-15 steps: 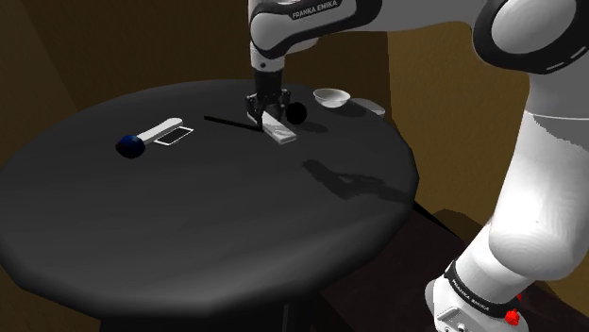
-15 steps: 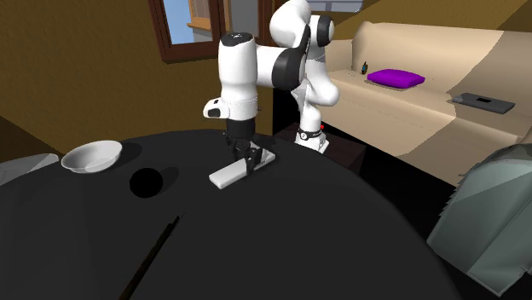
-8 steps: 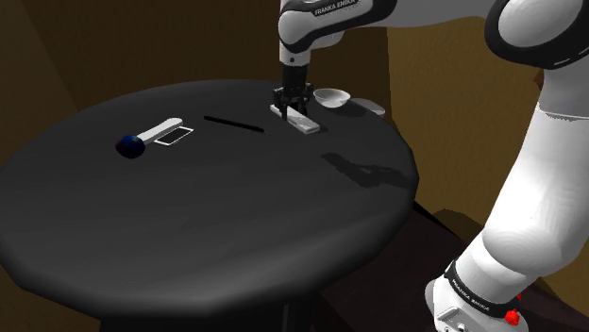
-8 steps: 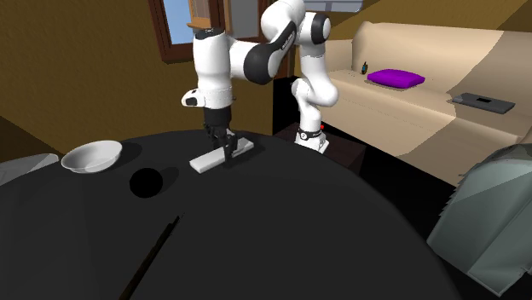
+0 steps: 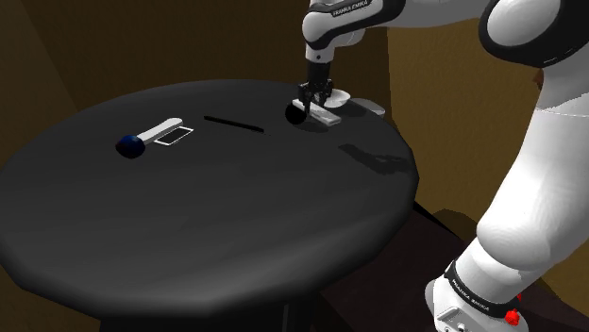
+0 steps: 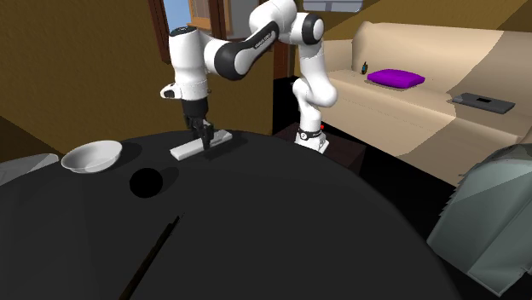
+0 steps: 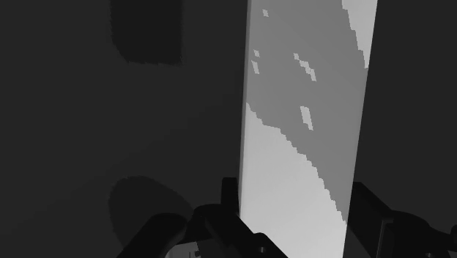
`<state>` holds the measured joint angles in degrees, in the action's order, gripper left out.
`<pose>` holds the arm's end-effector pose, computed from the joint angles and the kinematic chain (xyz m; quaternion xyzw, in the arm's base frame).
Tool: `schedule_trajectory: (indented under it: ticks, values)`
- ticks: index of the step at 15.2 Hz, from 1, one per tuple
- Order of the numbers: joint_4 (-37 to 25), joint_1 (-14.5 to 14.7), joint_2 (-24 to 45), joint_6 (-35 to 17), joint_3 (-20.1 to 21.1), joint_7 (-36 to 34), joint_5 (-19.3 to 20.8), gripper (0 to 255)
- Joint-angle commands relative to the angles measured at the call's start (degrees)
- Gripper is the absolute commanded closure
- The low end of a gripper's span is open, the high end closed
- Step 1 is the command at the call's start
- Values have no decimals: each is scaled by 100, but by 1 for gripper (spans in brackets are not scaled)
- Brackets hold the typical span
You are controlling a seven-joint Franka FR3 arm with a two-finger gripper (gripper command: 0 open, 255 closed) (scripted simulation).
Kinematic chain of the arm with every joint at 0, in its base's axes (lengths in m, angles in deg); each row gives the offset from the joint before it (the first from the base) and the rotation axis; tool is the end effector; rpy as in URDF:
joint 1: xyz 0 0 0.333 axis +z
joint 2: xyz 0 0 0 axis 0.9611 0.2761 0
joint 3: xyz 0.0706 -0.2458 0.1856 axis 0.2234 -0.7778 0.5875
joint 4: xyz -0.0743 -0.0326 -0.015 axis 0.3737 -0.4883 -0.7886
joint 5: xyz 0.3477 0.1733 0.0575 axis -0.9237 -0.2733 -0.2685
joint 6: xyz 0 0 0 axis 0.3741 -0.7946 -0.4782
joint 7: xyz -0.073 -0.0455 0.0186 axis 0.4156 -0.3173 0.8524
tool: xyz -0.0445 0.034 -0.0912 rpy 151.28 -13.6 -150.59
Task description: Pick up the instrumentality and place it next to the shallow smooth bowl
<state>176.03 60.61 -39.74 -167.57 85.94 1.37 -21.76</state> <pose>0.6331 -0.0620 0.4667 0.9990 -0.0446 0.0038 0.0093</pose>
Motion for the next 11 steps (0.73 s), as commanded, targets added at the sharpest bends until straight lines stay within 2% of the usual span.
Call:
schedule_trajectory:
  ticks: [1, 11]
  values:
    - [-78, -150, 62, 6, -89, 255, -16, 255]
    - [-969, -894, 670, 259, -491, 1438, -100, 255]
